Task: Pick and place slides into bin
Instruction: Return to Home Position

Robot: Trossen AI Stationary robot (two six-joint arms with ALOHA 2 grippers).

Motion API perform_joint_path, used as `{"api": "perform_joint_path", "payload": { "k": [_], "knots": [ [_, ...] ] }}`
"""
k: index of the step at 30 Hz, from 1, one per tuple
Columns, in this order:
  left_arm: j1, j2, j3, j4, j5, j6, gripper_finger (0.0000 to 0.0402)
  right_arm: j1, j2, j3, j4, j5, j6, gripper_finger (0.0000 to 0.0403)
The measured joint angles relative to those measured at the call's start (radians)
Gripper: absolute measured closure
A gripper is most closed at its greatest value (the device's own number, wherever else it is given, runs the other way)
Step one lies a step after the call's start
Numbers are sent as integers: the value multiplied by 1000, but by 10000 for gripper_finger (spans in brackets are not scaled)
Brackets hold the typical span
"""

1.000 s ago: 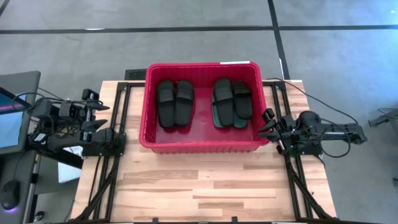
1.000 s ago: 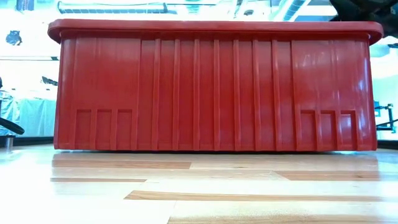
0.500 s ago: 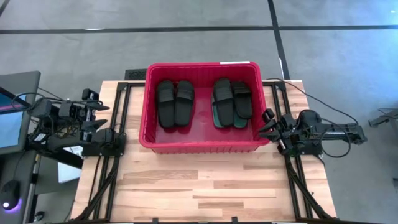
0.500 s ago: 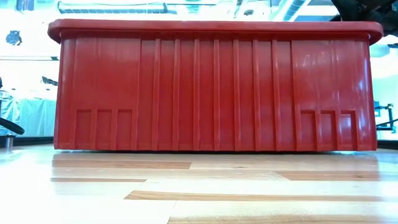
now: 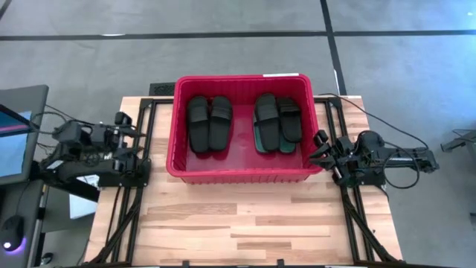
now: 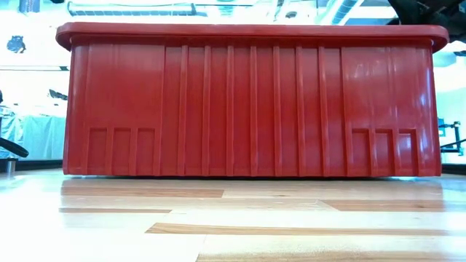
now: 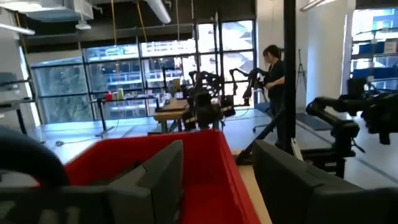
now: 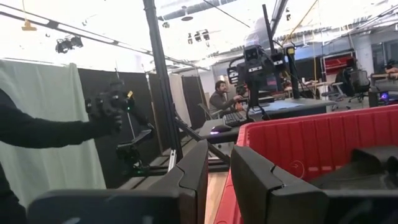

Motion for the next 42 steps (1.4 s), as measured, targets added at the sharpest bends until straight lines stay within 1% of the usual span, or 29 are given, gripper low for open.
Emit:
{"api": "perform_joint_path", "payload": {
  "k": [2, 8, 14, 19, 26, 33, 37, 42],
  "knots": [
    [0, -11, -58, 44, -2, -1, 227, 0, 0, 0, 1, 0, 0, 344],
    [0, -20, -208, 269, 12, -11, 247, -1, 0, 0, 7, 0, 0, 344],
    [0, -20, -325, 425, 8, -27, 253, -1, 0, 0, 8, 0, -5, 344],
    [0, -20, -393, 483, 7, -76, 253, -1, 0, 0, 8, 0, -7, 344],
    [0, -18, -432, 420, -37, -137, 253, -1, 0, 0, 8, 0, -7, 344],
    [0, -17, -494, 451, -2, -163, 254, 0, 0, 0, 8, 0, -7, 344],
    [0, -18, -532, 533, 41, -163, 254, 0, 0, 0, 8, 0, -7, 344],
    [0, -17, -552, 538, 47, -163, 254, 0, 0, 0, 7, 0, -7, 344]
  ]
}}
